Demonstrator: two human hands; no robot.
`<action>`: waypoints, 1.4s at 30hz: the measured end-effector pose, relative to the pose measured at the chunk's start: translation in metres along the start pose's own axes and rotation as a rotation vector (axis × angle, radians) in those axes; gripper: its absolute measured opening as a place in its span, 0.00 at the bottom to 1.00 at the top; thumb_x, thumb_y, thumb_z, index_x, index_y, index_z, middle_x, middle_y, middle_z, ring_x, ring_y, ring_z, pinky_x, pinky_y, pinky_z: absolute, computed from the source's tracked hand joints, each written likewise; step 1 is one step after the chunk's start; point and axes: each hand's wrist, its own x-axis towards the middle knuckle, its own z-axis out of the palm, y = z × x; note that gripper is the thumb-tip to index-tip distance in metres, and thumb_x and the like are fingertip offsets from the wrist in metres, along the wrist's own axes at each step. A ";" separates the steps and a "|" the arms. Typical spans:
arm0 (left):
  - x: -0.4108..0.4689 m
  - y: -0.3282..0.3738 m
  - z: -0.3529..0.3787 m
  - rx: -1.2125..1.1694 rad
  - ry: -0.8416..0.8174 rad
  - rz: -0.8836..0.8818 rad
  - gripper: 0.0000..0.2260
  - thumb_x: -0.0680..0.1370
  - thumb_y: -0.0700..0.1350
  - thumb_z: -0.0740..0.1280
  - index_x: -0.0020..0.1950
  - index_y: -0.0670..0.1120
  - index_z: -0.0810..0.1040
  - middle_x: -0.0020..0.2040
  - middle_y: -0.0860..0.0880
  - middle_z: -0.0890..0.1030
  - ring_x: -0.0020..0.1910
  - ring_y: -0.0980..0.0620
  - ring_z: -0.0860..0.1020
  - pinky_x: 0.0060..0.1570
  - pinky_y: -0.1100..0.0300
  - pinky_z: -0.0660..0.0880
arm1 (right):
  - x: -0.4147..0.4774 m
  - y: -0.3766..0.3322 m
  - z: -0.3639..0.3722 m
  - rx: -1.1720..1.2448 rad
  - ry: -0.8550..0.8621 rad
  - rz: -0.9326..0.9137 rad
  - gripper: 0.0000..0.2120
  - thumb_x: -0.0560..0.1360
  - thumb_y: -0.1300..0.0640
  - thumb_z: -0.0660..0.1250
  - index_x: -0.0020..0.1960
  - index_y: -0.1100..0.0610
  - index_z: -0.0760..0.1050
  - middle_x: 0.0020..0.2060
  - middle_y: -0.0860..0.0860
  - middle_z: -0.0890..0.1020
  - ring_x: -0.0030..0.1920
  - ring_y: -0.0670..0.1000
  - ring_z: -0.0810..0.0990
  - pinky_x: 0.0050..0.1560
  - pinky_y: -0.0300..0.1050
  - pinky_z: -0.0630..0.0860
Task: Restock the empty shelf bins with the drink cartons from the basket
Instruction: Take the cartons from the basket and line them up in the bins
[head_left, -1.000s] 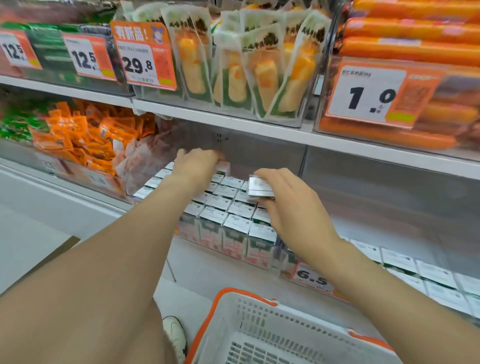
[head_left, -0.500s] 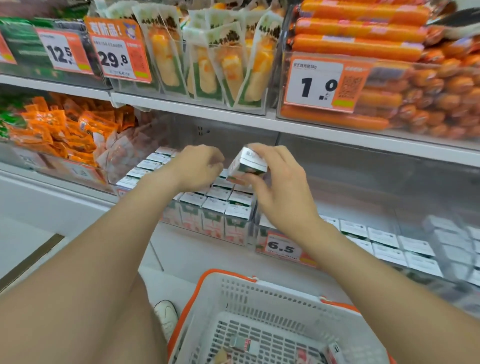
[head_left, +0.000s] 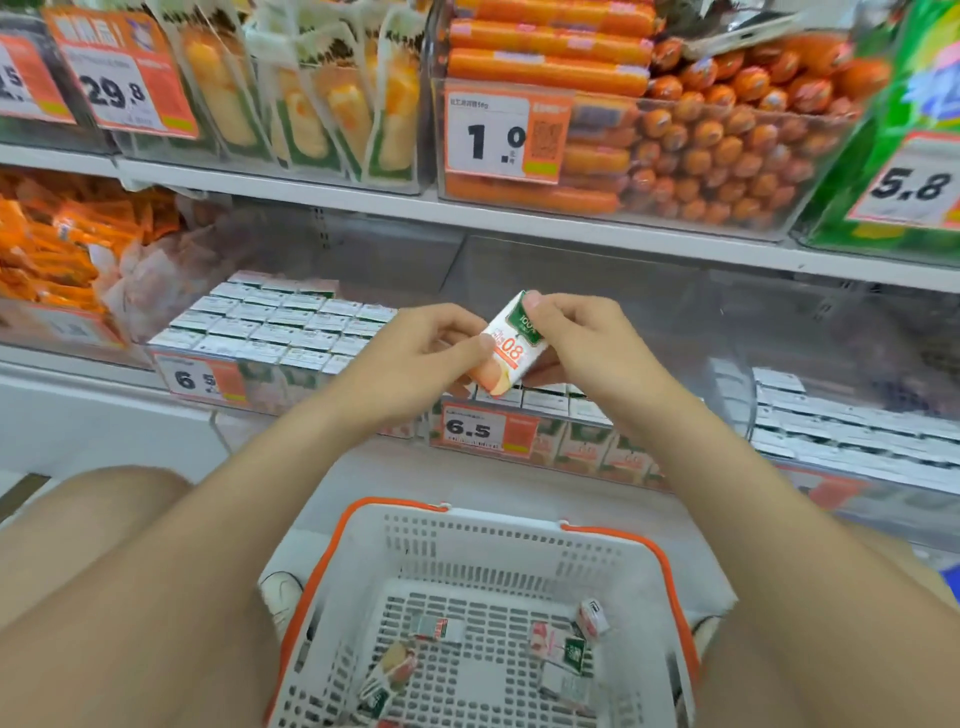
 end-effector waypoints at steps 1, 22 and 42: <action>-0.001 0.001 0.008 -0.037 -0.010 -0.009 0.07 0.85 0.43 0.67 0.59 0.43 0.83 0.46 0.46 0.89 0.48 0.48 0.87 0.54 0.49 0.83 | -0.003 -0.002 -0.008 -0.061 -0.013 0.024 0.20 0.87 0.46 0.59 0.53 0.59 0.83 0.42 0.55 0.88 0.44 0.57 0.88 0.48 0.55 0.86; 0.064 0.053 0.247 0.513 -0.169 0.287 0.29 0.83 0.57 0.64 0.82 0.51 0.60 0.82 0.49 0.58 0.79 0.46 0.64 0.74 0.49 0.66 | -0.065 0.079 -0.280 -0.933 0.475 0.069 0.18 0.83 0.55 0.68 0.70 0.56 0.70 0.61 0.63 0.77 0.59 0.66 0.75 0.49 0.52 0.69; 0.067 0.026 0.258 0.637 -0.199 0.331 0.55 0.71 0.70 0.74 0.85 0.58 0.44 0.85 0.58 0.43 0.81 0.49 0.62 0.78 0.38 0.55 | -0.030 0.122 -0.276 -1.035 0.057 0.331 0.26 0.82 0.61 0.57 0.80 0.57 0.63 0.74 0.63 0.71 0.68 0.65 0.74 0.63 0.53 0.76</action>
